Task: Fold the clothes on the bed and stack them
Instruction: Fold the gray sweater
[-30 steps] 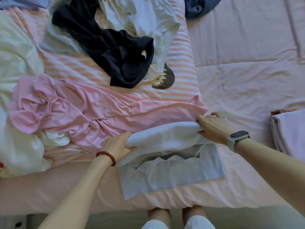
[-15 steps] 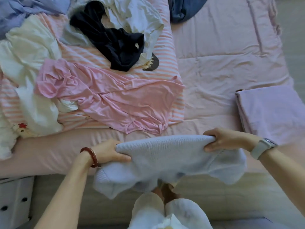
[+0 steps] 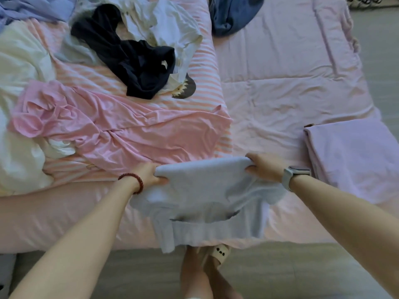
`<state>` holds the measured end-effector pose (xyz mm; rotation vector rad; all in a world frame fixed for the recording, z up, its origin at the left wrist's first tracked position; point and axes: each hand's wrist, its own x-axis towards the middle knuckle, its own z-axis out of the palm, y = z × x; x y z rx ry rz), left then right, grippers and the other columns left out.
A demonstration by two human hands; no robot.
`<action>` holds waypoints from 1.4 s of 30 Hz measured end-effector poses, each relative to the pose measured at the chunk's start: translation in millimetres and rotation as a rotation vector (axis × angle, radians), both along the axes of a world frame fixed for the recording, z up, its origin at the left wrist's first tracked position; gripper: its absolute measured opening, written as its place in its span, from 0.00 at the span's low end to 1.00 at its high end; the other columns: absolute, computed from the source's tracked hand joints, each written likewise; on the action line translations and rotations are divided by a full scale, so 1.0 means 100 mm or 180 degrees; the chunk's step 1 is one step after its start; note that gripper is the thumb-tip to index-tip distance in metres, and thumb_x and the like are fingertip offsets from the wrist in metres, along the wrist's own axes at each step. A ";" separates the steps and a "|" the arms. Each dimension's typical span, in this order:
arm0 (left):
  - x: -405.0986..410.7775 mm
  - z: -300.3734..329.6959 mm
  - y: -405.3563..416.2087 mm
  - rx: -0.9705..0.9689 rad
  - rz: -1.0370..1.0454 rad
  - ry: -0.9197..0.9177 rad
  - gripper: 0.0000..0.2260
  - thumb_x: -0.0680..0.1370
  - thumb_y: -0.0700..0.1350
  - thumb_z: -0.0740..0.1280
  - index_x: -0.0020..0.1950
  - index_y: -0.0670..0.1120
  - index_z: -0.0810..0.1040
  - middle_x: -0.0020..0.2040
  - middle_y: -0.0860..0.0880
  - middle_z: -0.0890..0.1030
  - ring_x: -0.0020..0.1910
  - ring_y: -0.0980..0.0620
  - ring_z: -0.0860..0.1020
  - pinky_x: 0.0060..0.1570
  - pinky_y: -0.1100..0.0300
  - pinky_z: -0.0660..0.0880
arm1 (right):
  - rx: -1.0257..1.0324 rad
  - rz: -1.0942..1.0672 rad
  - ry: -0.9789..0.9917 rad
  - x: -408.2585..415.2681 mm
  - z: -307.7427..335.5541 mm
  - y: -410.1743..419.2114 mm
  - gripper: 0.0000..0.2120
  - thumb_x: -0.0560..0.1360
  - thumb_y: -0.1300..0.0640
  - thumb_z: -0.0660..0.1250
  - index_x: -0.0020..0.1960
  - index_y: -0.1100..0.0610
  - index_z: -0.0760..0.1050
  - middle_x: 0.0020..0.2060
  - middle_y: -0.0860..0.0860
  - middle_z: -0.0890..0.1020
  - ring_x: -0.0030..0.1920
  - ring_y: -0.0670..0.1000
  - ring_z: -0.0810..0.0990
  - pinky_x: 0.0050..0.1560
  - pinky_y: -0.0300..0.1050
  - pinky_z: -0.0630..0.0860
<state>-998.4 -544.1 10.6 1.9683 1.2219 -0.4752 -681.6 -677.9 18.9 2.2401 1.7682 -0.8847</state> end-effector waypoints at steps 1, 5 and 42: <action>0.05 -0.07 0.12 0.0112 -0.0064 0.0032 0.11 0.70 0.53 0.72 0.48 0.49 0.80 0.46 0.46 0.82 0.47 0.46 0.79 0.43 0.57 0.71 | 0.0053 0.0037 -0.0139 0.03 -0.09 0.10 0.10 0.74 0.50 0.63 0.53 0.53 0.74 0.50 0.53 0.80 0.51 0.57 0.77 0.46 0.47 0.71; 0.20 -0.20 0.59 0.0365 -0.0205 -0.0001 0.12 0.72 0.50 0.71 0.53 0.48 0.79 0.50 0.46 0.82 0.50 0.45 0.78 0.44 0.56 0.71 | 0.0473 0.0099 -0.0418 0.16 -0.19 0.43 0.11 0.75 0.50 0.62 0.54 0.53 0.74 0.52 0.52 0.80 0.51 0.57 0.77 0.48 0.48 0.70; 0.08 -1.71 -0.55 0.2341 0.0177 0.0391 0.29 0.74 0.61 0.52 0.74 0.54 0.57 0.74 0.44 0.62 0.73 0.44 0.55 0.66 0.33 0.46 | 0.1130 0.0146 -0.0932 -0.33 -1.70 -0.27 0.26 0.76 0.44 0.49 0.73 0.46 0.57 0.72 0.55 0.65 0.72 0.56 0.60 0.69 0.63 0.50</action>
